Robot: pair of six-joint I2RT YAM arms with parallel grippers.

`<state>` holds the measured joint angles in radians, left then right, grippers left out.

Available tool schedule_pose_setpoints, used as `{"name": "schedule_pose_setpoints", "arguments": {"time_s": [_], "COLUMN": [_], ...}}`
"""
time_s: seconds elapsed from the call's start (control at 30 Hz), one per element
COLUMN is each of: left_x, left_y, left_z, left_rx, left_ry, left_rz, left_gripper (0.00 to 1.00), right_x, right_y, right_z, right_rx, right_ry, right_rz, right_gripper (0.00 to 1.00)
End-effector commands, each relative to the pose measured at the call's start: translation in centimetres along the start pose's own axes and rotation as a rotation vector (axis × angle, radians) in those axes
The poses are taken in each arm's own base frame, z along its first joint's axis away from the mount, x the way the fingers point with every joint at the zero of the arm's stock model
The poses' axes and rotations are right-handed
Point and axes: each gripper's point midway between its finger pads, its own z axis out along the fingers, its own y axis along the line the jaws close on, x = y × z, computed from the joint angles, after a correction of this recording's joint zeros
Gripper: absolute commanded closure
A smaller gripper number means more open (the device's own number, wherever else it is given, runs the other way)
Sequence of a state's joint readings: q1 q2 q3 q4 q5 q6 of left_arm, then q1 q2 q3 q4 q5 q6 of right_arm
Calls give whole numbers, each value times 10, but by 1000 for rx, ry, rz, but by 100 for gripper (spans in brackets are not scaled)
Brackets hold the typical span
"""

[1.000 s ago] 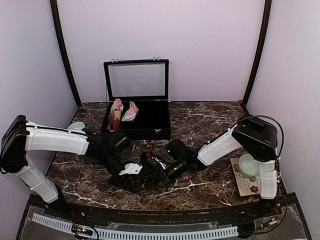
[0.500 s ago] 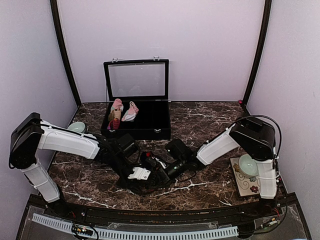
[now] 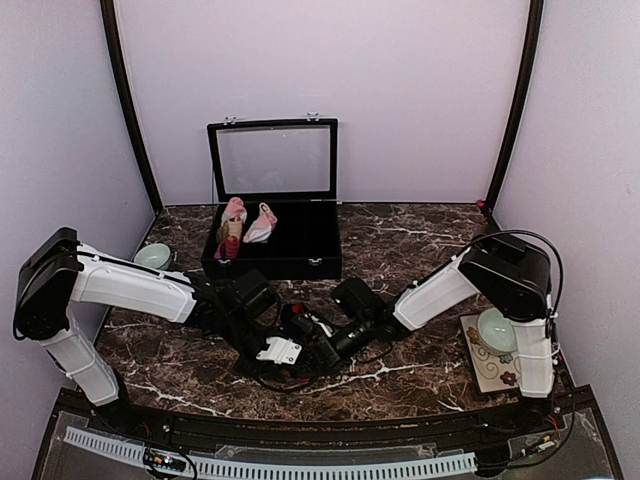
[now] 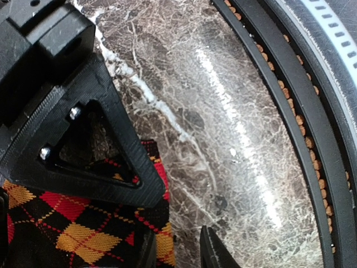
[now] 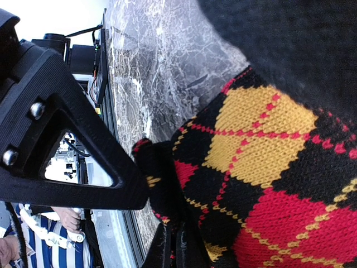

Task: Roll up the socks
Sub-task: Pick up the sock from the center of the board.

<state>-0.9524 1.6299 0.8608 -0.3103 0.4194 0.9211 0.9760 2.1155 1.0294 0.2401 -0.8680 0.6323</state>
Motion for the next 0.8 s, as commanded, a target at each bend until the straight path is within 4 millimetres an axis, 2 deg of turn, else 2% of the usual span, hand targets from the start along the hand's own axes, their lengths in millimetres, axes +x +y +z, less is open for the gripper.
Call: {"name": "schedule_pose_setpoints", "arguments": {"time_s": [0.0,0.3,0.6,0.67,0.77], "left_x": [14,33,54,57,57], "left_y": [-1,-9,-5,-8,-16], "left_z": [8,18,30,30,30], "left_rx": [-10,15,7,23,65], "left_ry": [54,112,206,219,220], "left_rz": [12,-4,-45,-49,-63], "left_gripper": [71,71,68,71,85], "right_x": [73,68,67,68,64], "right_y": [-93,-87,-83,-83,-81], "right_z": [-4,-4,-6,-6,-7], "right_rx": [288,263,256,253,250], "right_ry": [121,104,101,98,81], "right_rz": [311,313,310,312,302], "right_gripper": [100,100,100,100,100]}}
